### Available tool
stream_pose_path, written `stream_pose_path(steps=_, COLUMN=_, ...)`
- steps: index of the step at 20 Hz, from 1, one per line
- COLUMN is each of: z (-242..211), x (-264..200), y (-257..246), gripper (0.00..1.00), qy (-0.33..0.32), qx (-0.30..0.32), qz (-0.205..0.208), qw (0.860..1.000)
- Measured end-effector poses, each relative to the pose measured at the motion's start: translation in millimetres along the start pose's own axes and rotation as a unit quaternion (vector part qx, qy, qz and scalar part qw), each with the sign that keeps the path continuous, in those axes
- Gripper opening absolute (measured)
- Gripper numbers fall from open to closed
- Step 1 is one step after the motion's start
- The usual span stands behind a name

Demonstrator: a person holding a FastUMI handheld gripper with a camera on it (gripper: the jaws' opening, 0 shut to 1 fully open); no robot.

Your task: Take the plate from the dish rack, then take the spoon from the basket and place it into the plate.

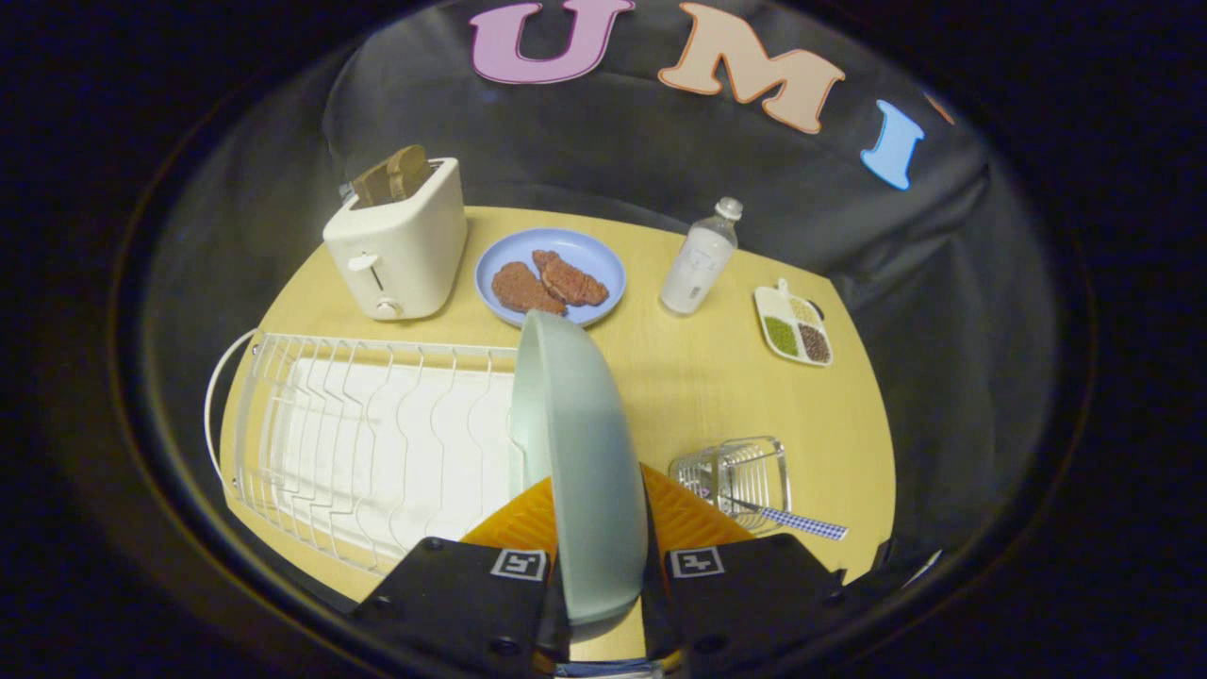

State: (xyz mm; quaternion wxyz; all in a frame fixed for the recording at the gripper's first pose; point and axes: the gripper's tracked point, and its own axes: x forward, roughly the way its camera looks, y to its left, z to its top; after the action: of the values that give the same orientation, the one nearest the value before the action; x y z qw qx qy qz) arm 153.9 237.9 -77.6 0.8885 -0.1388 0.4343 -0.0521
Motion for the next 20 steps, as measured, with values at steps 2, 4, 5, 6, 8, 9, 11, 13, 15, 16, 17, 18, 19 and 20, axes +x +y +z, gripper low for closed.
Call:
stream_pose_path(steps=2, z=10.6, x=-9.7, y=-3.0, gripper=0.33, qy=-0.017, qx=-0.014, qz=-0.015, qw=1.000)
stream_pose_path(steps=4, z=15.7, x=-22.8, y=2.5, gripper=0.33, qy=-0.022, qx=-0.001, qz=0.006, qw=1.000)
stream_pose_path(steps=5, z=18.2, x=-28.6, y=3.1, gripper=0.33, qy=-0.022, qx=0.012, qz=0.018, qw=1.000)
stream_pose_path(steps=6, z=20.7, x=-34.3, y=0.6, gripper=0.32, qy=-0.024, qx=0.024, qz=0.030, qw=0.999)
stream_pose_path(steps=8, z=26.2, x=-45.1, y=-5.8, gripper=0.33, qy=-0.029, qx=0.053, qz=0.060, qw=0.996)
stream_pose_path(steps=9, z=28.3, x=-51.4, y=-11.5, gripper=0.33, qy=-0.030, qx=0.072, qz=0.077, qw=0.994)
stream_pose_path(steps=11, z=26.2, x=-64.7, y=-26.6, gripper=0.33, qy=-0.030, qx=0.111, qz=0.115, qw=0.987)
stream_pose_path(steps=13, z=17.8, x=-79.1, y=-46.0, gripper=0.33, qy=-0.028, qx=0.141, qz=0.150, qw=0.978)
stream_pose_path(steps=15, z=2.4, x=-89.1, y=-64.9, gripper=0.33, qy=-0.026, qx=0.165, qz=0.184, qw=0.969)
stream_pose_path(steps=16, z=-7.6, x=-93.9, y=-75.5, gripper=0.33, qy=-0.024, qx=0.178, qz=0.201, qw=0.963)
stream_pose_path(steps=17, z=-18.0, x=-97.3, y=-85.7, gripper=0.33, qy=-0.020, qx=0.189, qz=0.218, qw=0.957)
stream_pose_path(steps=18, z=-29.4, x=-99.0, y=-95.8, gripper=0.33, qy=-0.017, qx=0.200, qz=0.232, qw=0.952)
stream_pose_path(steps=19, z=-40.9, x=-99.7, y=-107.5, gripper=0.33, qy=-0.015, qx=0.210, qz=0.241, qw=0.947)
stream_pose_path(steps=20, z=-53.8, x=-100.3, y=-120.8, gripper=0.33, qy=-0.015, qx=0.217, qz=0.248, qw=0.944)
